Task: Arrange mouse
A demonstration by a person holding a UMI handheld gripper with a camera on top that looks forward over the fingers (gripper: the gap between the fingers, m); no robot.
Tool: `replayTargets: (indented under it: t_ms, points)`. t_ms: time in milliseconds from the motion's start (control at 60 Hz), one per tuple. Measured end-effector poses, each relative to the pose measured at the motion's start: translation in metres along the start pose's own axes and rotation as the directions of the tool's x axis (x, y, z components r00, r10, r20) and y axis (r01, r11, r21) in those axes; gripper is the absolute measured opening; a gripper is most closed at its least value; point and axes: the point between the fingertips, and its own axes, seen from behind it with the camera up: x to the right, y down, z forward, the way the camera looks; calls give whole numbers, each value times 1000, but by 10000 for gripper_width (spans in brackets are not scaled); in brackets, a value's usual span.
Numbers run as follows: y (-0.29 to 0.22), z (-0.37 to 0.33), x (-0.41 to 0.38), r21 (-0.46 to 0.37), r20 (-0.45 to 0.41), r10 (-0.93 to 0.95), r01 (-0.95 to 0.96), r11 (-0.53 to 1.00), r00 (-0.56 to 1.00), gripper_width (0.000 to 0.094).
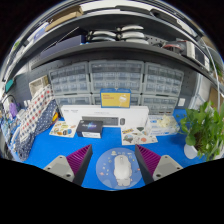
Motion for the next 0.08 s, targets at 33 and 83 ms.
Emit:
replayTargets:
  t_ms: [33, 83]
  points:
    - [2, -1, 0, -4, -3, -5, 5, 1000, 1000, 870]
    - [4, -2, -2, -8, -1, -10, 10, 1000, 1000, 875]
